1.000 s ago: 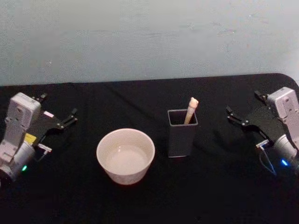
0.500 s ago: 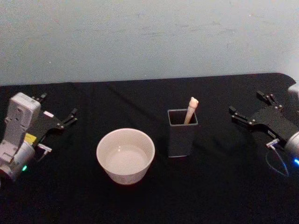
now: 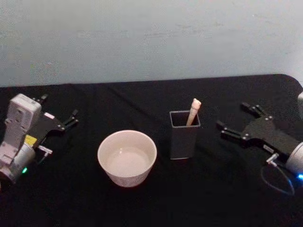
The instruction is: Pick up the stirring spoon with one hand, stir inside the cup, then place it back in its original position.
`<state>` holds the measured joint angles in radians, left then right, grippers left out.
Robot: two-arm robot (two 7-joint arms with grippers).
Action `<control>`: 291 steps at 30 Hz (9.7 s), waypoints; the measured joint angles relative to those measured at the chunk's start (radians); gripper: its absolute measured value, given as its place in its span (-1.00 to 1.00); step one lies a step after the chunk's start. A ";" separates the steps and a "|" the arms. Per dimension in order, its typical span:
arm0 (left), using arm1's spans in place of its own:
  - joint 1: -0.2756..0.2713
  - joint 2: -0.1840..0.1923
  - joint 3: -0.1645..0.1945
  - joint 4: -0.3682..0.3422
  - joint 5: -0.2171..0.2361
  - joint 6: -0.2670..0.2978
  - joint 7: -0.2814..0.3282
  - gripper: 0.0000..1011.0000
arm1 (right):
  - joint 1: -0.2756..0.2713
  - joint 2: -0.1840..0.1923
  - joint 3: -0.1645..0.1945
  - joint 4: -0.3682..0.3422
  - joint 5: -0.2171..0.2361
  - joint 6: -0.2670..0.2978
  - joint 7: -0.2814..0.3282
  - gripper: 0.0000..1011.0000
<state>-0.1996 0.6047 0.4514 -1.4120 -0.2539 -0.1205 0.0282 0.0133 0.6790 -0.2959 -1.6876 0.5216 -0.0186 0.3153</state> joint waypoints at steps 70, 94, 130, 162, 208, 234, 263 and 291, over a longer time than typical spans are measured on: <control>0.000 0.000 0.000 0.000 0.000 0.000 0.000 0.98 | 0.203 -0.246 -0.034 0.178 -0.020 0.195 0.056 0.98; 0.000 0.000 0.000 0.000 0.000 0.000 0.000 0.98 | 0.203 -0.247 -0.034 0.179 -0.021 0.194 0.055 0.94; 0.000 0.000 0.000 0.000 0.000 0.000 0.000 0.98 | 0.204 -0.248 -0.034 0.179 -0.022 0.192 0.055 -0.58; 0.000 0.000 0.000 0.000 0.000 0.000 0.000 0.98 | 0.187 -0.223 -0.045 0.115 0.044 0.199 0.093 -0.58; 0.000 0.000 0.000 0.000 0.000 0.000 0.000 0.98 | 0.243 -0.212 -0.077 -0.025 0.107 0.109 0.109 -0.58; 0.000 0.000 0.000 0.000 0.000 0.000 0.000 0.98 | 0.259 -0.194 -0.239 0.042 0.060 0.081 0.221 -0.58; 0.000 0.000 0.000 0.000 0.000 0.000 0.000 0.98 | 0.324 -0.272 -0.340 0.168 -0.044 0.087 0.251 -0.58; 0.000 0.000 0.000 0.000 0.000 0.000 0.000 0.98 | 0.359 -0.303 -0.291 0.234 -0.130 0.057 0.210 -0.58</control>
<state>-0.1995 0.6047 0.4514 -1.4119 -0.2539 -0.1205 0.0283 0.3725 0.3755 -0.5864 -1.4540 0.3917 0.0389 0.5249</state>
